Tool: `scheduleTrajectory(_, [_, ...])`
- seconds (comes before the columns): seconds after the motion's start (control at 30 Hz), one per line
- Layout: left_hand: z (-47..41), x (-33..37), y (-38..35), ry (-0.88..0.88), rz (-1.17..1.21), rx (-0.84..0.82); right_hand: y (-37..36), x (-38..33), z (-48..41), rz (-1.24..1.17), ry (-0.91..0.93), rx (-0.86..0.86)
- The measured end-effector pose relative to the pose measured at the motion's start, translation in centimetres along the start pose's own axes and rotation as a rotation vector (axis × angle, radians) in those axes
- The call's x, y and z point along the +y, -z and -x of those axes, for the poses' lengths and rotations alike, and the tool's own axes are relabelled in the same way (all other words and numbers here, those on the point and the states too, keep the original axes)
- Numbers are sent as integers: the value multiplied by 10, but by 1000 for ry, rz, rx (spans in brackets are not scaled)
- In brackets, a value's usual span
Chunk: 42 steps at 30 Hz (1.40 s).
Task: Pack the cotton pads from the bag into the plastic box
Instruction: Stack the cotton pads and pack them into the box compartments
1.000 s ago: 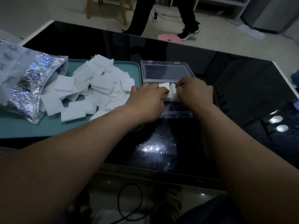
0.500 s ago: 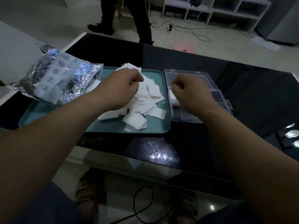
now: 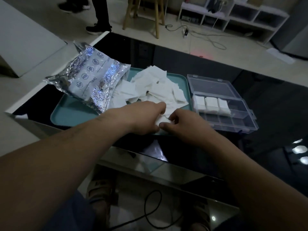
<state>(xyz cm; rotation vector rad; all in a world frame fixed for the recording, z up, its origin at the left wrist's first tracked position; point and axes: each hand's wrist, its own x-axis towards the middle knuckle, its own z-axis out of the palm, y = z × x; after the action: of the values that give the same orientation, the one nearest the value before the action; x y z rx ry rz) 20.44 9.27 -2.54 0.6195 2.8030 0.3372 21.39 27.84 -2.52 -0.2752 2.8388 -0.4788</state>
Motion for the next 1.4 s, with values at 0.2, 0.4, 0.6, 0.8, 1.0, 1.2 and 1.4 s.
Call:
scheduleTrajectory(0.2, [-1, -3, -5, 45, 74, 40, -6, -10, -16, -68, -72, -25])
scheduleTrajectory(0.4, [-3, -5, -2, 87, 161, -7, 2, -12, -14, -158, -54, -77])
scheduleTrajectory(0.6, [-4, -3, 23, 207, 422, 99, 39, 0, -12, -453, -122, -201])
scheduleTrajectory(0.8, [-11, 13, 28, 324, 843, 239, 57, 18, -14, -579, -164, -104])
scheduleTrajectory(1.0, [-14, 46, 19, 423, 1277, 91, 48, 7, -6, -400, -98, 129])
scheduleTrajectory(1.2, [-15, 54, 11, 416, 1765, -19, 19, -10, 8, -269, 125, 184])
scheduleTrajectory(1.4, [-17, 34, 12, 464, 1898, 70, 24, 0, 10, -331, 211, 113])
